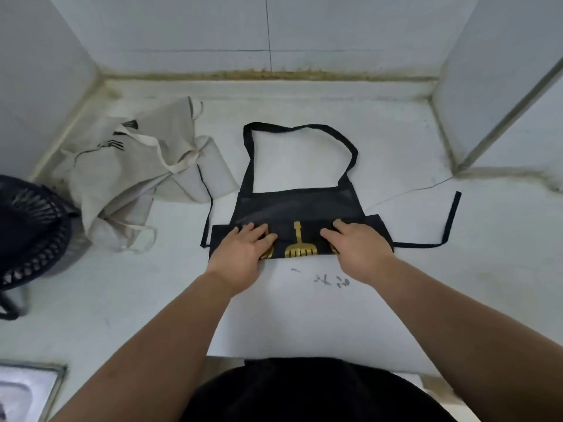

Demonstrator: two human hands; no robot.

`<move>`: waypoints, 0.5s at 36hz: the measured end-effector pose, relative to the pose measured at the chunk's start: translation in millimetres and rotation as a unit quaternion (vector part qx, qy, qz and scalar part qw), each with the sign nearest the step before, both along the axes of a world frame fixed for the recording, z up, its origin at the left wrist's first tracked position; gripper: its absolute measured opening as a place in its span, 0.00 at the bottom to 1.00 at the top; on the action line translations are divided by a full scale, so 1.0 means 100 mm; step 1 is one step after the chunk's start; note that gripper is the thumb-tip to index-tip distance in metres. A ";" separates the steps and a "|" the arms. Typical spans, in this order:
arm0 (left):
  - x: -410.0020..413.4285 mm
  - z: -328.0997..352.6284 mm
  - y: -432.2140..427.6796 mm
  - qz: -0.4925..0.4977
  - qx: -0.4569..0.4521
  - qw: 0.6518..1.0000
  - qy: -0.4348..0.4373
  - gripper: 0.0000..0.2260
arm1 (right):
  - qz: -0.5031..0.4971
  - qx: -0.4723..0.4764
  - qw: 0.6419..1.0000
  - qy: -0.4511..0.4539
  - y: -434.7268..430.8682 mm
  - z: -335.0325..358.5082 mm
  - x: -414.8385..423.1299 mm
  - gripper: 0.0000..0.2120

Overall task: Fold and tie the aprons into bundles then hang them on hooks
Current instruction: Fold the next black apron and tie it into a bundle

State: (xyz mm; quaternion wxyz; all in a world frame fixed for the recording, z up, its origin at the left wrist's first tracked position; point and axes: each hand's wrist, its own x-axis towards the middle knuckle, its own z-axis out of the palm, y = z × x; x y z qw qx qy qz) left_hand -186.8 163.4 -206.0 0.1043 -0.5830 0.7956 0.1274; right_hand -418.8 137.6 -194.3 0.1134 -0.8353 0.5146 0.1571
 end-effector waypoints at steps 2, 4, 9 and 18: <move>-0.03 -0.01 0.08 0.017 0.002 1.000 0.000 0.25 | 0.000 0.010 1.000 -0.004 0.06 -0.01 -0.03 0.28; -0.06 0.02 0.11 0.030 0.007 0.999 -0.015 0.27 | -0.007 0.022 1.000 -0.006 0.08 0.03 -0.05 0.27; -0.11 0.11 0.10 0.005 0.026 0.998 -0.063 0.31 | -0.009 0.047 0.999 0.006 0.09 0.07 -0.10 0.35; -0.24 0.11 0.08 0.019 0.047 0.999 -0.002 0.28 | -0.036 0.108 0.994 0.000 0.07 0.09 -0.05 0.33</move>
